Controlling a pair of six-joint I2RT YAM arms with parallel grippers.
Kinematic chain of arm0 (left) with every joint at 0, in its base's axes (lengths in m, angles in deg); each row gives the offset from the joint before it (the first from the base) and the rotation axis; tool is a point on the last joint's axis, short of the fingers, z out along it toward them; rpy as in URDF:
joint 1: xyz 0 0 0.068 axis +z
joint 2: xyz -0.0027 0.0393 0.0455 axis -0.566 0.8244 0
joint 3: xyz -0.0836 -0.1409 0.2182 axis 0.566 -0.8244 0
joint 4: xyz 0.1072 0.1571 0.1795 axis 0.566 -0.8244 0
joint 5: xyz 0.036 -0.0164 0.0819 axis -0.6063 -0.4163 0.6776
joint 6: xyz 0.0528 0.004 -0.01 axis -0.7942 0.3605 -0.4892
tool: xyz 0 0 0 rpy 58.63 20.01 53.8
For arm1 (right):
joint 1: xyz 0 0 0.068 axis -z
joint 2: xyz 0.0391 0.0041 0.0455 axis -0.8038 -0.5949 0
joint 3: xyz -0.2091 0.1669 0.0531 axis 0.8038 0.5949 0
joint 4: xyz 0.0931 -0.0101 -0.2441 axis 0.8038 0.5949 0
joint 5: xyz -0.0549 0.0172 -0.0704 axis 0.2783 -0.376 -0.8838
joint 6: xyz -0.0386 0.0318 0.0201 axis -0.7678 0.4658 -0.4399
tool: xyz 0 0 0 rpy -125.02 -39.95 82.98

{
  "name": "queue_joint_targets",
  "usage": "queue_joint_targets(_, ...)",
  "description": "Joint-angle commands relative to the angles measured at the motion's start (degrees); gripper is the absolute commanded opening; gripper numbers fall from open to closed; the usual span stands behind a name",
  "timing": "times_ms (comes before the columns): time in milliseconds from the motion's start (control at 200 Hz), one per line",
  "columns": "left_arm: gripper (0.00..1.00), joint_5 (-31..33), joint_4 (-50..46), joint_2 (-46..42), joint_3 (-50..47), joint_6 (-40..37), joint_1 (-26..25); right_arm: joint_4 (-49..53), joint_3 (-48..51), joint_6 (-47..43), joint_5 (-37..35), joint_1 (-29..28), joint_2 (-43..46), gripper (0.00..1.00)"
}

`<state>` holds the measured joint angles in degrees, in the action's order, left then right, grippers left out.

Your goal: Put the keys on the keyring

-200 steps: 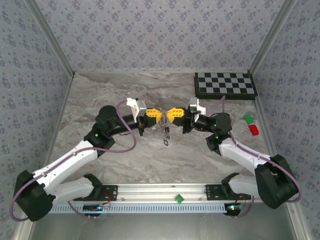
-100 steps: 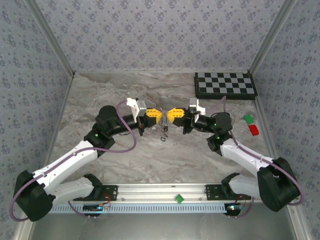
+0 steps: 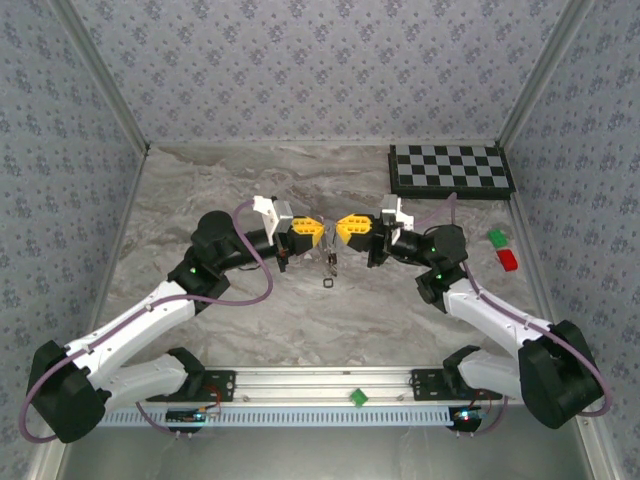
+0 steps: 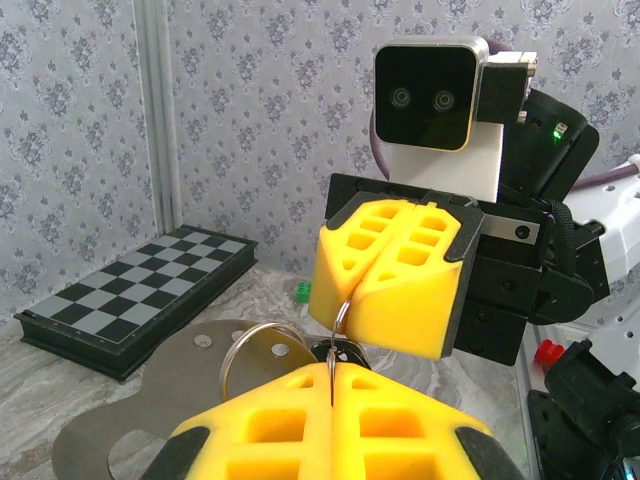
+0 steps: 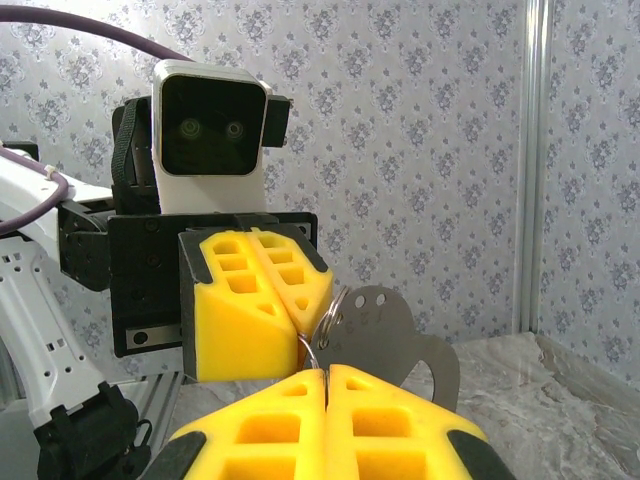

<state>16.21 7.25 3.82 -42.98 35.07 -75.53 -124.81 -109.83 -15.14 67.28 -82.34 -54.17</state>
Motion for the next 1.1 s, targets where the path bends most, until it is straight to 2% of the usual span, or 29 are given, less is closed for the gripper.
queue_joint_targets(0,0.0,-0.29,3.36,-1.54,1.67,0.96,-0.23,-1.09,-1.58,-0.22,1.24,0.1,-0.27,0.0)
queue_joint_targets(1094,0.0,-2.53,3.45,0.44,2.33,1.76,-0.23,-0.64,-1.9,-0.92,1.91,-0.84,-0.76,0.0)
